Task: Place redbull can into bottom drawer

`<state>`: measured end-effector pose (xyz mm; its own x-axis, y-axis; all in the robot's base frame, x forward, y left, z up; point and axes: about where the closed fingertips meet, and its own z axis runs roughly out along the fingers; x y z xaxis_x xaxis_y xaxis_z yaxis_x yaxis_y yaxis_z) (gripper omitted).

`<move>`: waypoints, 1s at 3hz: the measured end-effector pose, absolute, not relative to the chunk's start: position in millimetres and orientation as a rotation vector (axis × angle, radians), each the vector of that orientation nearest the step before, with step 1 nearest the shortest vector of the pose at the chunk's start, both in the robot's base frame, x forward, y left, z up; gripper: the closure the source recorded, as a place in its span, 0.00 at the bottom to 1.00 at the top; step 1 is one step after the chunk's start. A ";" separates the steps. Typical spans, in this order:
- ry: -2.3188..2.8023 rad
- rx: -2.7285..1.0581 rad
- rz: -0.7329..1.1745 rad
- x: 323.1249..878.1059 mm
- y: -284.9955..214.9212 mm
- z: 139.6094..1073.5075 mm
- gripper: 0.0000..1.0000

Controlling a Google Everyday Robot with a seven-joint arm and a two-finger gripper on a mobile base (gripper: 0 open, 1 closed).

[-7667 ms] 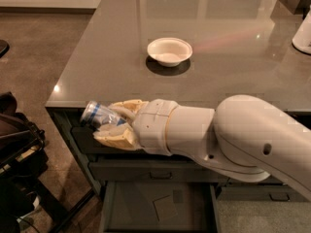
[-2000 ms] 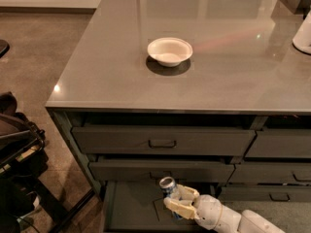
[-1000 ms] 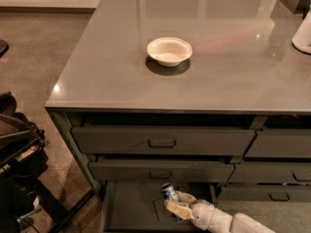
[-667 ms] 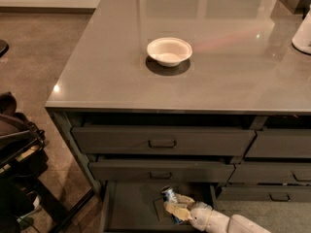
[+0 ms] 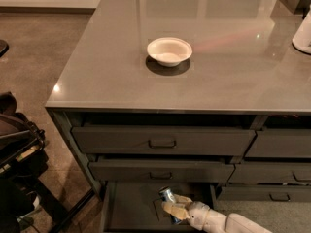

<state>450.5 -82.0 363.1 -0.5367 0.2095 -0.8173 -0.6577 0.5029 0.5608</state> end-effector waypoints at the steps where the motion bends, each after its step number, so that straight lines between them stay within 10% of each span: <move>1: 1.931 -0.342 1.175 455.5 -76.7 322.1 1.00; 3: 2.029 -0.217 1.182 469.1 -70.3 252.3 1.00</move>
Offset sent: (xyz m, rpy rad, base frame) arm 0.0177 0.0062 -0.1314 -0.0662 0.2726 -0.0656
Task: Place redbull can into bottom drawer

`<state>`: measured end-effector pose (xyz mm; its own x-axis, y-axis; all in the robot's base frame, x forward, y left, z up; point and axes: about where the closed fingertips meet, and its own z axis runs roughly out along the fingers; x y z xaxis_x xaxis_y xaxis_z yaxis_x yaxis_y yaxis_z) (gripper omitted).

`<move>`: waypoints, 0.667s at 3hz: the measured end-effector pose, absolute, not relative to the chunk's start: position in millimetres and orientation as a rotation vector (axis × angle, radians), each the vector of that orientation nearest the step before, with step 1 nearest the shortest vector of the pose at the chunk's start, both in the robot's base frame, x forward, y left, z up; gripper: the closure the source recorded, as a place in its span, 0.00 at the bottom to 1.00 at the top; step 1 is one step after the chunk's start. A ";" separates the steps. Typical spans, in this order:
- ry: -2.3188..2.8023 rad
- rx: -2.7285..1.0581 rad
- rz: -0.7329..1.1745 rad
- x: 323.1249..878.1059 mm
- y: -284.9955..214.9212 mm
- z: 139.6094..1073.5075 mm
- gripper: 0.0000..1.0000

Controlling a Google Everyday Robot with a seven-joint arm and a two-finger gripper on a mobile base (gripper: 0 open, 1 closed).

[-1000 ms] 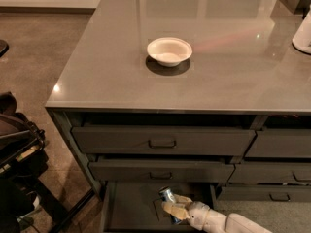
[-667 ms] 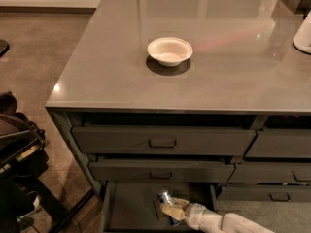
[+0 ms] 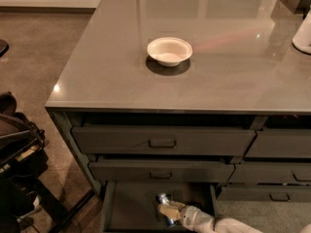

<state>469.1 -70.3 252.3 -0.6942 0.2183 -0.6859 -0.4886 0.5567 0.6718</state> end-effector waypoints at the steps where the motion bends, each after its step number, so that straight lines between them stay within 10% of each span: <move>1: 2.029 -0.161 1.214 479.2 -60.2 227.8 1.00; 2: 2.029 -0.156 1.212 480.7 -60.5 225.3 0.82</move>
Offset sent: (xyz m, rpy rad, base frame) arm 0.0089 0.0090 -0.0219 0.0323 0.0266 -0.0186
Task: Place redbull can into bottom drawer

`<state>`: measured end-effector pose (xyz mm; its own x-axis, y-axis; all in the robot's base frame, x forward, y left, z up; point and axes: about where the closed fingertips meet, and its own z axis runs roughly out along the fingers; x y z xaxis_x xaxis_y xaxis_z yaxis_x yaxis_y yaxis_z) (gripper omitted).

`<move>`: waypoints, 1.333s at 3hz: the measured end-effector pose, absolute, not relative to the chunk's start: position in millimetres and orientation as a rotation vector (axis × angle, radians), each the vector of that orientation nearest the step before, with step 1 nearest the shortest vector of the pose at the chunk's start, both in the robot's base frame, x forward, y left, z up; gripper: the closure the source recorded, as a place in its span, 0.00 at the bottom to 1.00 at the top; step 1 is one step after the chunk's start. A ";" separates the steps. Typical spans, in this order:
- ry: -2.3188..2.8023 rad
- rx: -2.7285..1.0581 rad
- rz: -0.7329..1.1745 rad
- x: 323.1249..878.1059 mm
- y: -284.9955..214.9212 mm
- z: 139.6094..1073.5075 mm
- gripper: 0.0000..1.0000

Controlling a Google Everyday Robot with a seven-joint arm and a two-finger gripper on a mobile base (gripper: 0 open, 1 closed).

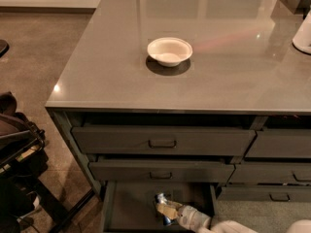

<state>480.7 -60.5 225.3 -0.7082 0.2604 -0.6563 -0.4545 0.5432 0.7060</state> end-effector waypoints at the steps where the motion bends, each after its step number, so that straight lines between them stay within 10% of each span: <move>1: 2.029 -0.156 1.212 480.7 -60.4 225.3 0.58; 4: 2.057 -0.158 1.180 480.9 -62.3 221.6 0.00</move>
Offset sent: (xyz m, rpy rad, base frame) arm 0.0000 0.0000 0.0000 0.0000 0.0000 0.0000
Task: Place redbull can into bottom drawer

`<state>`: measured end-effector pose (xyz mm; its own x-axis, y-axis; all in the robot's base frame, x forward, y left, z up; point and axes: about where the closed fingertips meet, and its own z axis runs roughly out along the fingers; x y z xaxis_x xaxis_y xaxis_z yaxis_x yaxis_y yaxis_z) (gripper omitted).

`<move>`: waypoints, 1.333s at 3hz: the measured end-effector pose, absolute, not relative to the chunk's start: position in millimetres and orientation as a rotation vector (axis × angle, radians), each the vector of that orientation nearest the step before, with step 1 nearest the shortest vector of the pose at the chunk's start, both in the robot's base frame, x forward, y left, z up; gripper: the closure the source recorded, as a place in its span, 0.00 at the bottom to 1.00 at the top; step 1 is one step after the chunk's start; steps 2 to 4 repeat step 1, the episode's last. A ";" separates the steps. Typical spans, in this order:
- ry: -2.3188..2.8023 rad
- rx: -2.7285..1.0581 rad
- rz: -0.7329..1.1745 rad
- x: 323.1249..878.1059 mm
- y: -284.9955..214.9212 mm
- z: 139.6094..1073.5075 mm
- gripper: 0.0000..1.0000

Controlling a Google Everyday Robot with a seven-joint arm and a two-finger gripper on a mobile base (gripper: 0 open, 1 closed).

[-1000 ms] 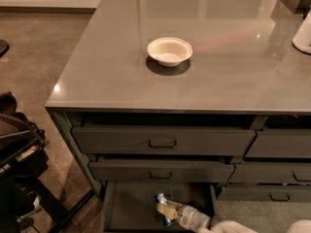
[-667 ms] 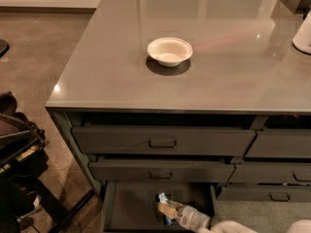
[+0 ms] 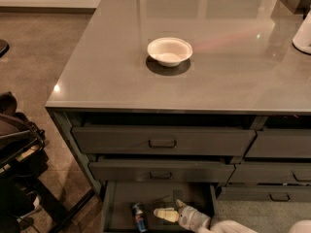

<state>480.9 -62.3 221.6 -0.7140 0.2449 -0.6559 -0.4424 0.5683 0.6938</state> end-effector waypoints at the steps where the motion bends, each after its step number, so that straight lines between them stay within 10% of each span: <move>1: 2.057 -0.158 1.180 480.9 -62.2 221.6 0.00; 4: 2.057 -0.158 1.180 480.9 -62.2 221.6 0.00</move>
Offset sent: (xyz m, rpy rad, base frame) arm 0.0000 0.0000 0.0000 0.0000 0.0000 0.0000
